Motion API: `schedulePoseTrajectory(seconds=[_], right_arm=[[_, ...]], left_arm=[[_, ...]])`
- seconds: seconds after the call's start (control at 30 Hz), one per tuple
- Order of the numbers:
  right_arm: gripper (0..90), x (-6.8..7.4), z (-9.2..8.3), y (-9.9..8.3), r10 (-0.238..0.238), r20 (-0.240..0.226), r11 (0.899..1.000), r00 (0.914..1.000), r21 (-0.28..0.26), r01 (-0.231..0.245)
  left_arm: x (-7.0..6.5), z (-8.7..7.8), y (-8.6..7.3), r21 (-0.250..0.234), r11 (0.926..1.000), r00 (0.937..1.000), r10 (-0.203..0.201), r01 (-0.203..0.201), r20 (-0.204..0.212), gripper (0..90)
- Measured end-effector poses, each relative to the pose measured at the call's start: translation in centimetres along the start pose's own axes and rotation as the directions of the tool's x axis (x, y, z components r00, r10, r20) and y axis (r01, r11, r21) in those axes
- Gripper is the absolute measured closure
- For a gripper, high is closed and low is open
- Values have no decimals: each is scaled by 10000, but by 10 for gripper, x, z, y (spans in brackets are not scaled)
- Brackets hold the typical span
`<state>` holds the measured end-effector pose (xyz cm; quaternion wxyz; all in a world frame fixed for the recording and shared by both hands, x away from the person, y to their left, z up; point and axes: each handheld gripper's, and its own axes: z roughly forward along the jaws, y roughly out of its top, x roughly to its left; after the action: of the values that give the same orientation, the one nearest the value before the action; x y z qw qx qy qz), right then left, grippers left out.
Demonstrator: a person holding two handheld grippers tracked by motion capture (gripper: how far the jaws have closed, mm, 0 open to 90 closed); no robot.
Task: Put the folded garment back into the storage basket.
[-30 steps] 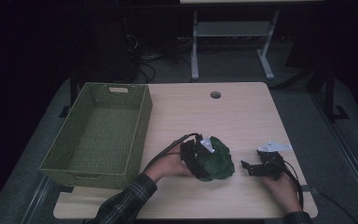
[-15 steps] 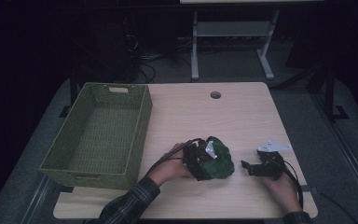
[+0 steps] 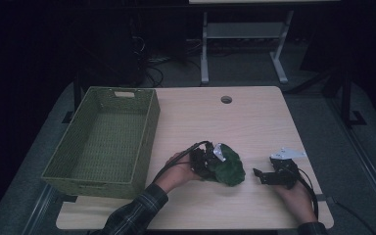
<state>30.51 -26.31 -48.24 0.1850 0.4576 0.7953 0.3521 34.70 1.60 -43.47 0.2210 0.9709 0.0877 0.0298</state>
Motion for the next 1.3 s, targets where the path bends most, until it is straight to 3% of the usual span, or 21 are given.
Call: schedulePoseTrajectory(seconds=[0.4,0.8,1.17,1.3], right_arm=[[168,0,0,0,2,2,10000,10000,1,-2],[168,0,0,0,-1,3,10000,10000,9,1],[168,0,0,0,-37,0,10000,10000,16,37],[168,0,0,0,4,9,10000,10000,7,-4]], left_arm=[[4,-18,-1,-148,9996,9997,-223,223,37,765],[10,-65,-1,-325,9991,9996,-258,255,-79,761],[23,-108,-8,-672,9962,9982,-573,559,-185,761],[27,-122,-14,-941,9917,9957,-901,875,-229,760]])
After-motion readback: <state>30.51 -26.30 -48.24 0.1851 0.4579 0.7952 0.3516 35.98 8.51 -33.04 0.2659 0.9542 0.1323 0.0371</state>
